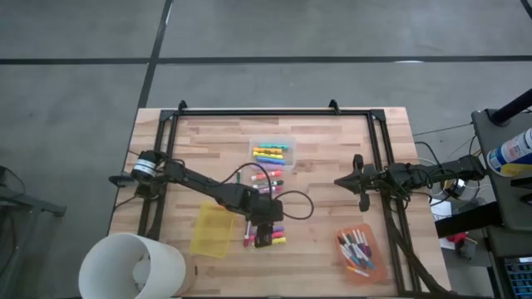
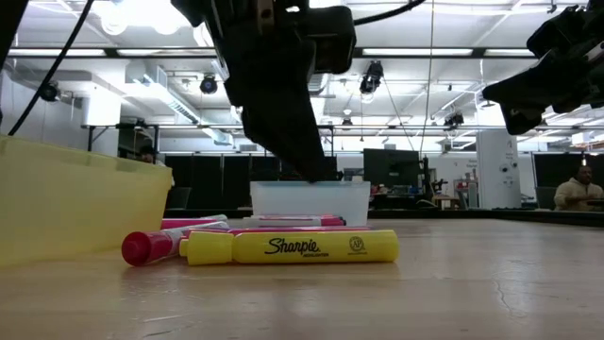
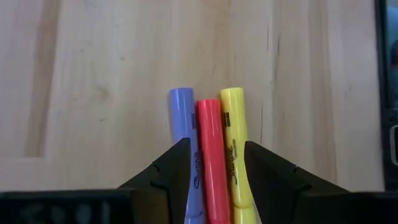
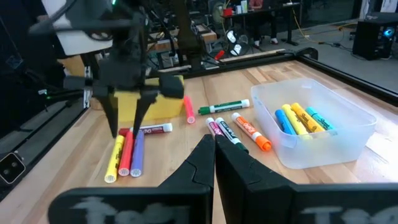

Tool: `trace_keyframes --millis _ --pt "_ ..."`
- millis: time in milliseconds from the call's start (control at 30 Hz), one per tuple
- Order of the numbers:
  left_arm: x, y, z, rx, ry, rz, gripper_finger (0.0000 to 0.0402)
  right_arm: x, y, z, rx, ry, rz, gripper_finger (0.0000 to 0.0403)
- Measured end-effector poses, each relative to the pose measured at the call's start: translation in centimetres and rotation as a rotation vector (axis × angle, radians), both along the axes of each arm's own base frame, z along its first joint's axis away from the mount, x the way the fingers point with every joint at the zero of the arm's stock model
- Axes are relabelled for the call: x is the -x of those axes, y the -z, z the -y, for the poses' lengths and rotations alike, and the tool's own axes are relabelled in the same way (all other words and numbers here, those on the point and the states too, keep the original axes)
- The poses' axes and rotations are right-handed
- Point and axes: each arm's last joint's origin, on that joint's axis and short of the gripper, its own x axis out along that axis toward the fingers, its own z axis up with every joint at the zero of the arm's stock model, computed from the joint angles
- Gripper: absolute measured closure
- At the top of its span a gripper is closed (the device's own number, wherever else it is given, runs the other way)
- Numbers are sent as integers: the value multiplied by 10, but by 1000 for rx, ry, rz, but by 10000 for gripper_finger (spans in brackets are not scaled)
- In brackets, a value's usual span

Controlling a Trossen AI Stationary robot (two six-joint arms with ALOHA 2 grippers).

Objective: Pick & Place Markers
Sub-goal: Put the large red highlighter pen into the transparent bin

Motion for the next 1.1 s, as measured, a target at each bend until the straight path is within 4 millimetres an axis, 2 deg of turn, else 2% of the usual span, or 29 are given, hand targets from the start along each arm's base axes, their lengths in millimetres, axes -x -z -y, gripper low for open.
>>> trace_keyframes --millis 167,367,833,933,1100 --pt "-4 23 12 -38 28 -29 252 0 0 0 0 0 0 394" --pt "-6 42 15 -69 21 -72 252 0 0 0 0 0 0 394" --pt "-6 45 12 -144 -21 -74 256 0 0 0 0 0 -1 394" --pt "-7 45 11 -163 -15 -68 276 0 0 0 0 0 -1 394" --pt "-7 45 10 -176 2 -62 343 0 0 0 0 0 -1 394"
